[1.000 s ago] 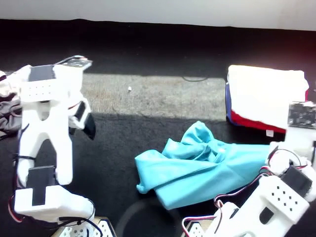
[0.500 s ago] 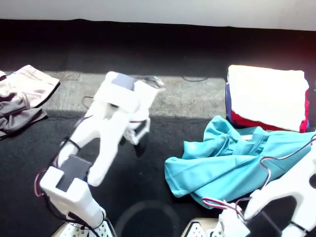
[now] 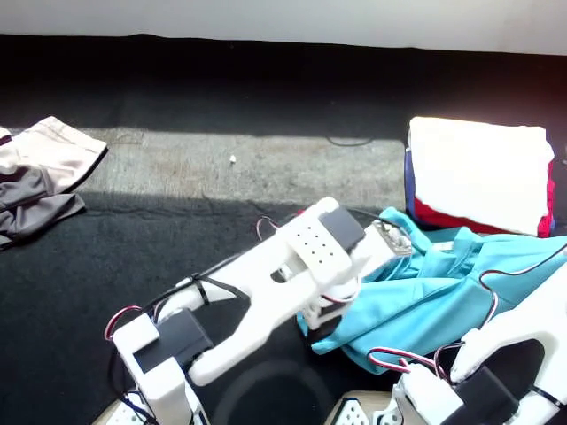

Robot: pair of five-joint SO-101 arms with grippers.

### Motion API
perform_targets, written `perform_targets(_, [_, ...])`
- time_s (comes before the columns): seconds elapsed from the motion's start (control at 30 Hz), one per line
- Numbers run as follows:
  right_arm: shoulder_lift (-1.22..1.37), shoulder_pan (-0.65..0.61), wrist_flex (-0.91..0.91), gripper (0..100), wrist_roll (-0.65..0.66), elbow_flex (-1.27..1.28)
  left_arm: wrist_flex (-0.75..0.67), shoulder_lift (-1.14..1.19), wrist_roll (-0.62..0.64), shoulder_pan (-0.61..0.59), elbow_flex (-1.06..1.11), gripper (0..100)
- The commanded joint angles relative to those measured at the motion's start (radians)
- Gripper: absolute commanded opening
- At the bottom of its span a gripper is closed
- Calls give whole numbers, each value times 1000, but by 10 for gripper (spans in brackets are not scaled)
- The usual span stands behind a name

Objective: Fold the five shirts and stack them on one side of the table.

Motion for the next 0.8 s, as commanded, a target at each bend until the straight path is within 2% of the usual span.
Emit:
perform_targets(0.0, [-1,12,4,5,-9,-65,-77,-7,43,77,8,224])
perform_targets(0.23, [-1,12,4,5,-9,-65,-189,-2,109,96,42,224])
perform_targets(0.53, [-1,10,4,5,-9,-67,-310,-2,112,96,196,225])
perform_targets(0.77, [-1,10,4,5,-9,-67,-330,-2,107,87,199,225])
